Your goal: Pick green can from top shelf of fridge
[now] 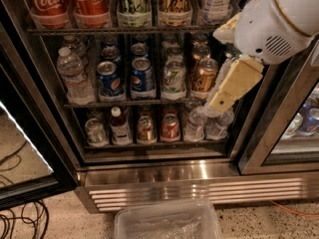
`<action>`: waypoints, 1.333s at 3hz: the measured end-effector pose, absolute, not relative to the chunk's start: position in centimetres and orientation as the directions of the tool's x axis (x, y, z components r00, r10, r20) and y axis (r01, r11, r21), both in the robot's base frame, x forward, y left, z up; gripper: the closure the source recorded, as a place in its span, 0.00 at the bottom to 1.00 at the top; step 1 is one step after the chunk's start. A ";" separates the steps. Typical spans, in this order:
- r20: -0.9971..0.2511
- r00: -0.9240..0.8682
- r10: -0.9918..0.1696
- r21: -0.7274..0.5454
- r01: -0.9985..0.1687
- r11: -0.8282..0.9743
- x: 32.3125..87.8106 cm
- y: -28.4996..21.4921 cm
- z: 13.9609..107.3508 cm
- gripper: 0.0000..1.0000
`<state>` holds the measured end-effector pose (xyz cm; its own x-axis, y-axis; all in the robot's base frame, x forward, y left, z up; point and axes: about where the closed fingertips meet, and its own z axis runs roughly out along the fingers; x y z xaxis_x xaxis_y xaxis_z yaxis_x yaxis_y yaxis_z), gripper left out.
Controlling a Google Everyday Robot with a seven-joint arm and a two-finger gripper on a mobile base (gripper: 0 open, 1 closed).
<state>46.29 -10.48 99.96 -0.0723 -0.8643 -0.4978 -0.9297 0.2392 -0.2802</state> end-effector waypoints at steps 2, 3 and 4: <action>-0.516 -0.074 -0.853 -0.287 -0.924 0.254 46.6 -8.9 100.1 0.00; -0.583 -0.083 -0.808 -0.300 -0.902 0.310 47.4 -4.9 100.5 0.00; -0.673 -0.068 -0.737 -0.328 -0.865 0.379 48.4 -0.5 102.5 0.00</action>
Offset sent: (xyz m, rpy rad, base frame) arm 0.0114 0.0355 -0.0018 0.0497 -0.0199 -0.0281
